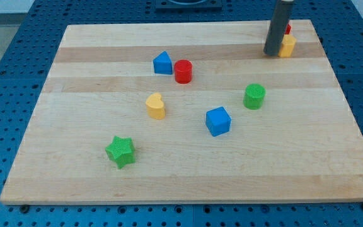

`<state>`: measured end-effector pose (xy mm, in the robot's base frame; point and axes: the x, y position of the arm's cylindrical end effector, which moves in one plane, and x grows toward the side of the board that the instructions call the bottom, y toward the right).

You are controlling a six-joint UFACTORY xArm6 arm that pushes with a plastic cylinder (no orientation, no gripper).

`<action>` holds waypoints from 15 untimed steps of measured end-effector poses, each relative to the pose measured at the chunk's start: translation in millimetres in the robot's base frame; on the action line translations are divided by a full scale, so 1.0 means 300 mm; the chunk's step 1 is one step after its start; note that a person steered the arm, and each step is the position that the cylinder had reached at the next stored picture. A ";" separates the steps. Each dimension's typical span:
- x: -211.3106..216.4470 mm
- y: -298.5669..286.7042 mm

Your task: Slide the blue triangle below the hexagon

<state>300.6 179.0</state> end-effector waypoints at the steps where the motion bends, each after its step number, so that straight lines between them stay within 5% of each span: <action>1: 0.023 -0.098; 3: -0.162 -0.467; 5: -0.084 -0.890; 6: 0.035 -0.942; 8: 0.101 -0.872; 11: 0.096 -0.295; 15: 0.223 -0.456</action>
<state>367.5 42.3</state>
